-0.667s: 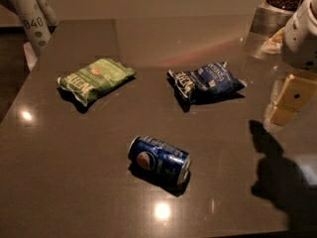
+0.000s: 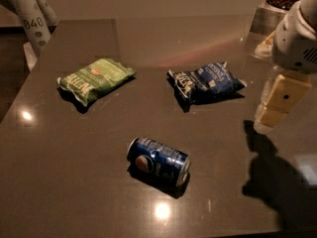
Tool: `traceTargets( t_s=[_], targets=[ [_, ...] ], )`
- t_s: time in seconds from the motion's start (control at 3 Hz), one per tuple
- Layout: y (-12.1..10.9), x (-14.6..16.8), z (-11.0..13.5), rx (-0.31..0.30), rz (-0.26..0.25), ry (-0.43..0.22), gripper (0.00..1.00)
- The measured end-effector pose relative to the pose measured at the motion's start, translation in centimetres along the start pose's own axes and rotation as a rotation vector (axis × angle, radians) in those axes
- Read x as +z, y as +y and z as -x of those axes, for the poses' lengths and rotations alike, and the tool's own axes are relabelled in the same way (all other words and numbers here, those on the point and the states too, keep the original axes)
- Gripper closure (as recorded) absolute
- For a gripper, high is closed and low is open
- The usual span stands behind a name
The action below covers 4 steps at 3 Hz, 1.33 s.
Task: Place pepsi can upright
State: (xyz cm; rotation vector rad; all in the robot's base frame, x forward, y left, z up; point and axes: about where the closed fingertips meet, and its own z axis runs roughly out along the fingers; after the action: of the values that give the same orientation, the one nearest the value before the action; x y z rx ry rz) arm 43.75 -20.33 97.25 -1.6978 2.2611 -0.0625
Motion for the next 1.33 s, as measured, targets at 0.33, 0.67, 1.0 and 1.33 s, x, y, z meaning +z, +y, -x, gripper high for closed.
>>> traceTargets(
  t_s=[0.33, 0.67, 1.0, 1.33],
  targets=[
    [1.6, 1.1, 2.6, 0.010, 0.031, -0.004, 0.00],
    [3.8, 2.5, 5.8, 0.029, 0.057, -0.009, 0.00],
    [5.9, 4.0, 8.5, 0.074, 0.072, -0.024, 0.00],
    [7.7, 5.7, 11.4, 0.110, 0.071, -0.031, 0.00]
  ],
)
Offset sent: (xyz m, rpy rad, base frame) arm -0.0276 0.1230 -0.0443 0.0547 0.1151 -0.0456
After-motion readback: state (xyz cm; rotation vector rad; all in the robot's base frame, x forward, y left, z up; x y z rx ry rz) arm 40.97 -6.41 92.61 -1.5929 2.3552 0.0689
